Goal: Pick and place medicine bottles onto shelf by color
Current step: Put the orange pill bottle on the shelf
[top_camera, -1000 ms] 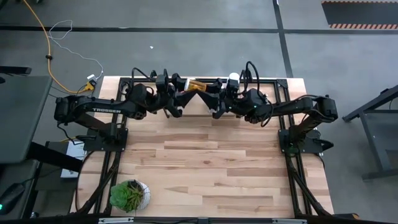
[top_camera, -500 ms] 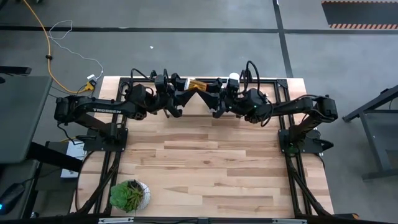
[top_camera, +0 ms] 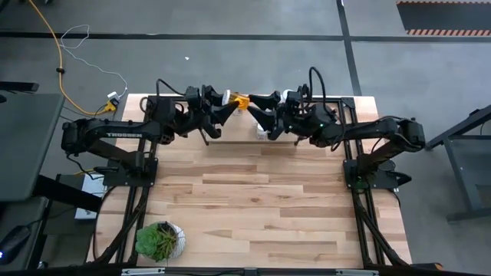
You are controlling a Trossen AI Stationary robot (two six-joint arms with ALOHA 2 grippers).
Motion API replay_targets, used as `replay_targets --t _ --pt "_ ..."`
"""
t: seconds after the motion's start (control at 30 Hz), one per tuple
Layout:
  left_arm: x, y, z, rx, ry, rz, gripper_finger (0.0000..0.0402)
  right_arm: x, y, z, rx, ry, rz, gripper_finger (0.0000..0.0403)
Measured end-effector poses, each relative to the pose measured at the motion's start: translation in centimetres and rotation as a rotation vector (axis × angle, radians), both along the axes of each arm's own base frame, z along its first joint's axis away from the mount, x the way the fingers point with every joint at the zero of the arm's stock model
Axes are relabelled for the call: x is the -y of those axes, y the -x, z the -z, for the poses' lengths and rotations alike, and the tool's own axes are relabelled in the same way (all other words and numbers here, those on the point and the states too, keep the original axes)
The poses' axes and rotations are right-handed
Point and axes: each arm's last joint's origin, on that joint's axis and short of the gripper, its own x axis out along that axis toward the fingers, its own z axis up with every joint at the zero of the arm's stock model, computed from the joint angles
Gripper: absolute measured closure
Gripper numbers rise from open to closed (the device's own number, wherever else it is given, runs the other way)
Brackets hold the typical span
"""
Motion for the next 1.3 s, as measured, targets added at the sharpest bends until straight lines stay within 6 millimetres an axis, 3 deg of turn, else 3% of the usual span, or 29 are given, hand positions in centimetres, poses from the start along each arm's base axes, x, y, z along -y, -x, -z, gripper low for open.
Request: replay_targets --t 0.23,0.43,0.7,1.0,1.2,1.3 --pt "0.3 1.8 0.1 -0.218 -0.006 -0.043 0.0223 0.3 2.0 -1.3 -0.111 0.043 0.043 0.0130" --pt "1.2 1.6 3.0 -0.515 0.095 -0.107 0.0223 0.6 3.9 -2.2 -0.190 0.093 0.107 0.0130" --pt "1.2 -0.5 8.8 -0.887 0.180 -0.326 0.0222 0.9 4.9 -2.3 -0.264 0.087 0.165 0.0130" --pt "-0.2 -3.9 14.2 -0.961 0.279 -0.453 0.0222 0.9 4.7 -1.6 -0.332 0.079 0.161 0.0130" --pt "-1.4 -6.1 15.5 -1.085 0.295 -0.537 0.0222 1.0 4.7 -1.4 -0.357 0.073 0.180 0.0130" --pt "-2.3 -6.9 16.0 -1.039 0.370 -0.628 0.0222 1.0 4.7 -1.3 -0.362 0.072 0.183 0.0130"
